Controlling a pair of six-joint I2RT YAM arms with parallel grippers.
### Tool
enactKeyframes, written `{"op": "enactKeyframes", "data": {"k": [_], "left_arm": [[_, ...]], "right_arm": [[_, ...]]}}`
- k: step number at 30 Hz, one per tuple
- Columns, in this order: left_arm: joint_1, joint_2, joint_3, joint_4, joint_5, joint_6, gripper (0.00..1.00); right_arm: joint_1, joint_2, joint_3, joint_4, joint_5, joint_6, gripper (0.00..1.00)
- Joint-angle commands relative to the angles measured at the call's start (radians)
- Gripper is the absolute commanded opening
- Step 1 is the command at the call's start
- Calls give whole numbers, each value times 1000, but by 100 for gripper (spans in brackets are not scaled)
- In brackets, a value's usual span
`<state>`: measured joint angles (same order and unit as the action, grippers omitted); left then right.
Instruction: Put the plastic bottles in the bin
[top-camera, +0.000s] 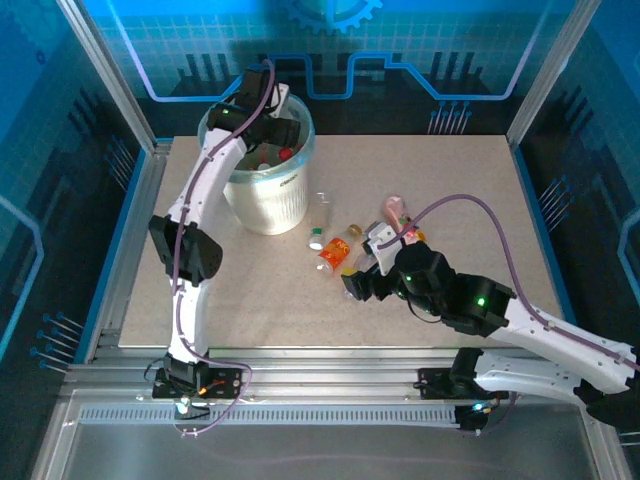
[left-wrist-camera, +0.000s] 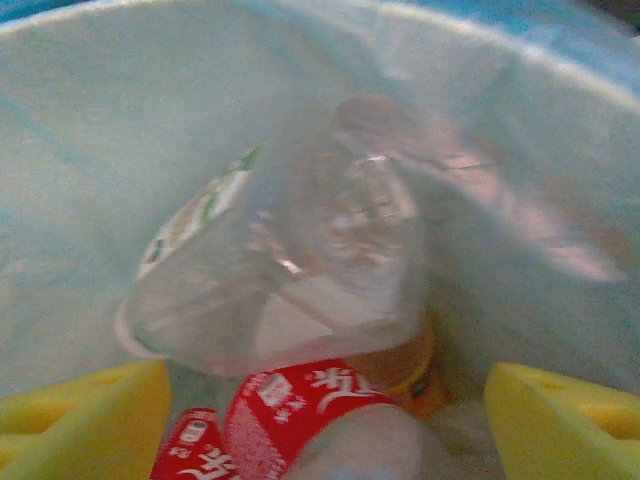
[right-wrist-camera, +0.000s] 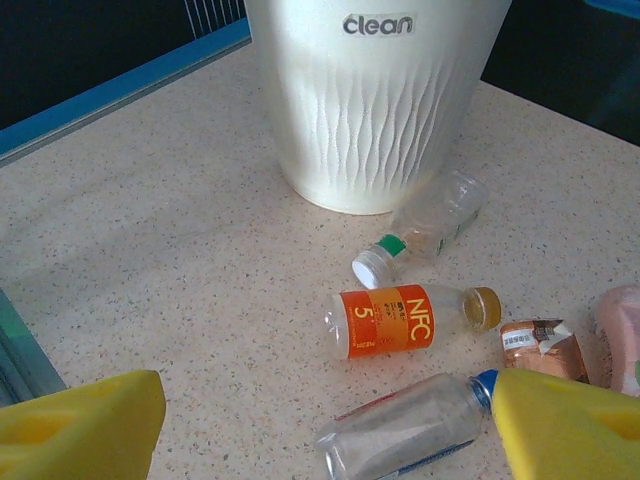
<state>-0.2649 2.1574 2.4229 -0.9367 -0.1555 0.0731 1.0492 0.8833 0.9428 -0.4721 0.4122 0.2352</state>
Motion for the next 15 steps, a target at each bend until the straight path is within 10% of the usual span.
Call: {"op": "enactKeyframes", "data": {"k": [1,15], "left_arm": [[2,-119,39,18,133,-93,82],[-64,-517,-316,168,290,-157,75]], "right_arm": [[19,-1,34,-7,20,28,85],[-10,-25,74,-220,204,235,84]]}}
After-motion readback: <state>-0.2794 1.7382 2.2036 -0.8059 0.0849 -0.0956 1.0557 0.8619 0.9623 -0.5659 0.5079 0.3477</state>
